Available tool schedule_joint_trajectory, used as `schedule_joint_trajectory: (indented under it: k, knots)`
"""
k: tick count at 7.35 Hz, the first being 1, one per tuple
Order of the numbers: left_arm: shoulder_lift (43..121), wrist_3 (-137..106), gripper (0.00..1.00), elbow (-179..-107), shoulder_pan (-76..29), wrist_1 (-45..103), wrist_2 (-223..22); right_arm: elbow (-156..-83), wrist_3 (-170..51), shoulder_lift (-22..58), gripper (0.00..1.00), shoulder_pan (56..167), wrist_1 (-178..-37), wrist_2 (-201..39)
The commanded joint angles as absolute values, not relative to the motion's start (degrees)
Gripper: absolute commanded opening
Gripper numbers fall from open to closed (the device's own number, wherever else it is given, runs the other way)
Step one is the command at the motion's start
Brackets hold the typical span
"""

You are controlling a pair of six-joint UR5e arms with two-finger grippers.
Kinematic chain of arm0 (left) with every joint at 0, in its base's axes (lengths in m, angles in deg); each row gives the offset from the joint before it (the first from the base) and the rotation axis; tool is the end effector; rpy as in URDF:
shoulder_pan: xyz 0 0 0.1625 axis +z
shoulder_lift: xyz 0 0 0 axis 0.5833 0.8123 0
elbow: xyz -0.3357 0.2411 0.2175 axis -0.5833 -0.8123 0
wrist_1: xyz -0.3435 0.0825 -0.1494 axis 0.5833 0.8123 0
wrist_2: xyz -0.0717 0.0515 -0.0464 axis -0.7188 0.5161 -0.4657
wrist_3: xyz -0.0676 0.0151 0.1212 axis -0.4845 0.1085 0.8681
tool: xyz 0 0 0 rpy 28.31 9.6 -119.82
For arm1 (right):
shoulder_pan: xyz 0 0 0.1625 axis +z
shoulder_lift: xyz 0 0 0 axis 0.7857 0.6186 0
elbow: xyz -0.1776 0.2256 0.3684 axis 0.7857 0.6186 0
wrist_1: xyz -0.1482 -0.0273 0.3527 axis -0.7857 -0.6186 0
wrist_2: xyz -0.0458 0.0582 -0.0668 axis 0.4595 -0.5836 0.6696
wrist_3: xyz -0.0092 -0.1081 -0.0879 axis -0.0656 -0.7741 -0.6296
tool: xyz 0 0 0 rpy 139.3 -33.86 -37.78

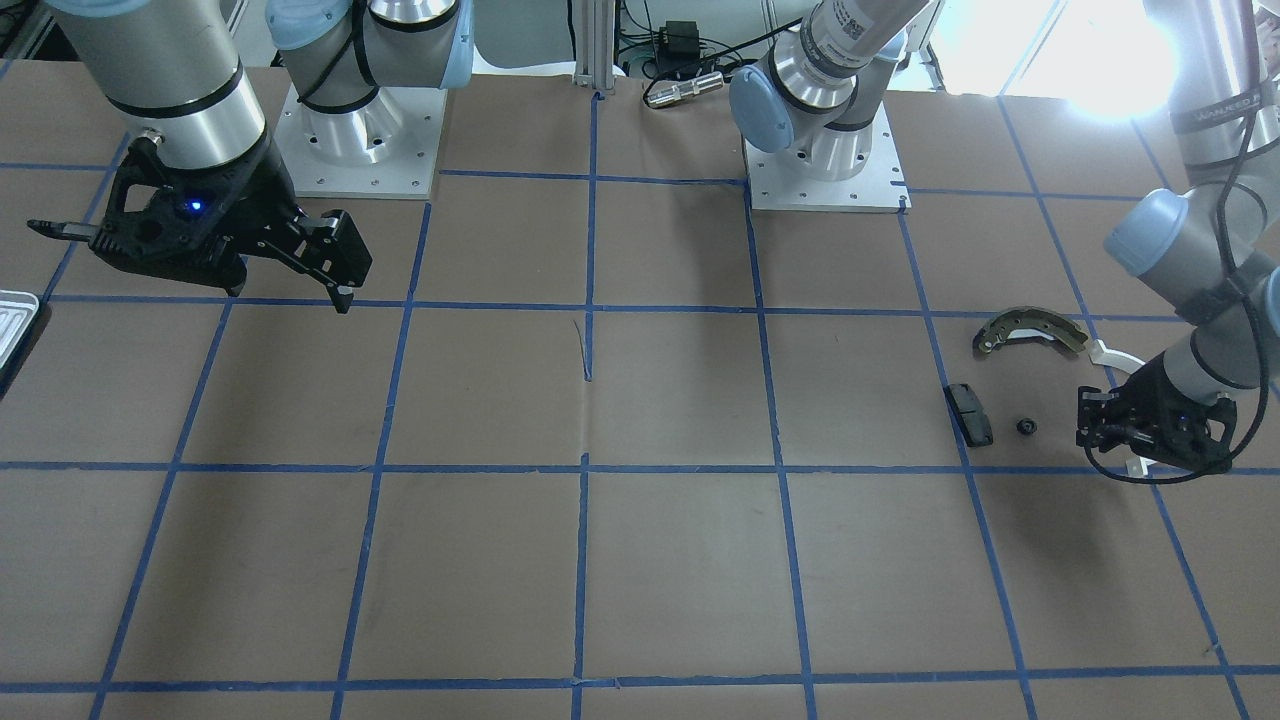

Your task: Place bearing gear from tray to pile

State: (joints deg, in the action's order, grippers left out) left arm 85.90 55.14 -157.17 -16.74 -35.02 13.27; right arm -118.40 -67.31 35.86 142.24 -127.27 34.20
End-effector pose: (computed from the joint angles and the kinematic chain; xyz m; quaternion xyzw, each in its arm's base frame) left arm 0.2445 -0.5282 0.2262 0.1583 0.9872 0.0148 0.0104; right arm 0.1319 -0.4809 0.4707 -0.0747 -0.9967 0.0249 0.0169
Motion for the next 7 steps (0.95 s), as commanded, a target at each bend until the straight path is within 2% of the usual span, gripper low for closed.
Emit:
schedule_joint_trajectory:
  k: [1,3,7]
  knots:
    - [86.7,55.9,0.05,-158.4,-15.2,-35.4,13.3,-118.4,-67.3,35.8,1.0,142.1,-127.3,34.2]
    - [85.5,55.2,0.06,-161.4,-15.7,-35.4,11.9,-118.5,-67.3,35.8,1.0,142.1,-127.2,34.2]
    - [85.4,54.9,0.06,-161.8,-16.2,-35.1,11.9,-118.4,-67.3,35.8,1.0,142.1,-127.2,34.2]
